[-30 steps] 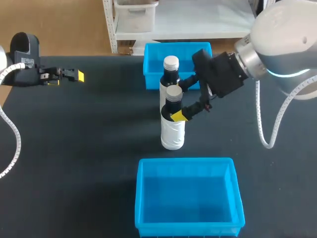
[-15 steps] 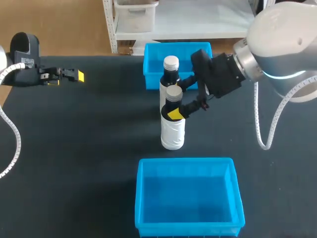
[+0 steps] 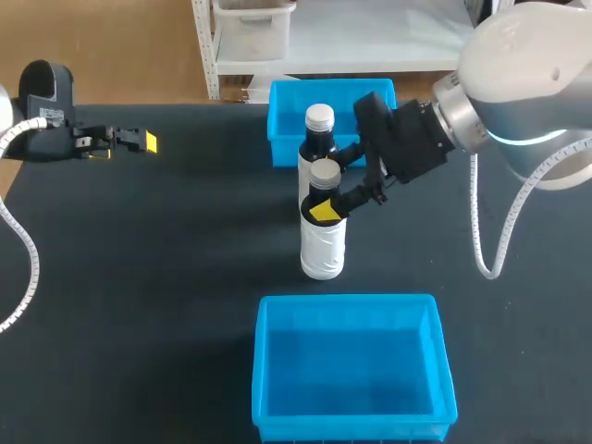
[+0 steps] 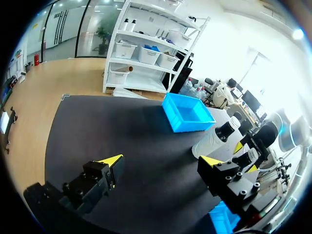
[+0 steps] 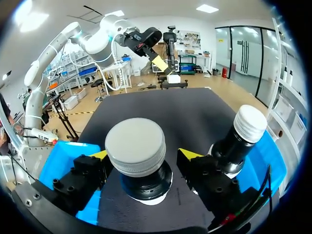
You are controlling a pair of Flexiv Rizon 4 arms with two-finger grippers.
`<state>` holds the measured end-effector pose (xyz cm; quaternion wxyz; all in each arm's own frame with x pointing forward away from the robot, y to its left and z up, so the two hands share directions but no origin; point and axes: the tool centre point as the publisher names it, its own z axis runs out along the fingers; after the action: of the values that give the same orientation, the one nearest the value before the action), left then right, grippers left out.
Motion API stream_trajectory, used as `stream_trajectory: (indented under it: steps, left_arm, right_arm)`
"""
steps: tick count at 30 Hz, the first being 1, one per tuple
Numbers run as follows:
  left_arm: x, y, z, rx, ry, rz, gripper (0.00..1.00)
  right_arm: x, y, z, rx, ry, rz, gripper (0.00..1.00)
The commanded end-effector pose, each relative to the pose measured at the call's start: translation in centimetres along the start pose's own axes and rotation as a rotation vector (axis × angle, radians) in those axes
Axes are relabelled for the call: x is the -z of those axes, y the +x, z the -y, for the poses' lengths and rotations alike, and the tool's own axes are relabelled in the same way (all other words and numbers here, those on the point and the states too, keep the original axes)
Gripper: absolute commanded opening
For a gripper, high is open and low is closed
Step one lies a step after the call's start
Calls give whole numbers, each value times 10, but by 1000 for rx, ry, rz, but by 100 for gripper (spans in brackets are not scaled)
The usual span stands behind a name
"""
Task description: Pick up the bottle, and place it in the far bin if it is heavy, or in the near bin if it is light.
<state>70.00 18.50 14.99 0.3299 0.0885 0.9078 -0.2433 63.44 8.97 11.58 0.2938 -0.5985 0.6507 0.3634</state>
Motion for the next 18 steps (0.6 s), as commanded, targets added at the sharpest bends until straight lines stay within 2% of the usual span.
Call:
stream_trajectory:
  steps: [1, 6, 8, 9, 10, 18]
  left_arm:
    - [0, 0, 0, 0, 0, 0, 100]
    - [0, 0, 0, 0, 0, 0, 100]
    - [0, 0, 0, 0, 0, 0, 100]
    - [0, 0, 0, 0, 0, 0, 100]
    - [0, 0, 0, 0, 0, 0, 100]
    - [0, 0, 0, 0, 0, 0, 100]
  right_arm:
    - [-1, 0, 1, 2, -4, 6, 50]
    - [-1, -1, 1, 4, -3, 8, 35]
    - [-1, 0, 0, 5, -2, 10, 19]
    - [-1, 0, 0, 5, -2, 11, 5]
    - [-1, 0, 0, 4, -1, 12, 0]
    - [11, -3, -7, 12, 24, 23, 0]
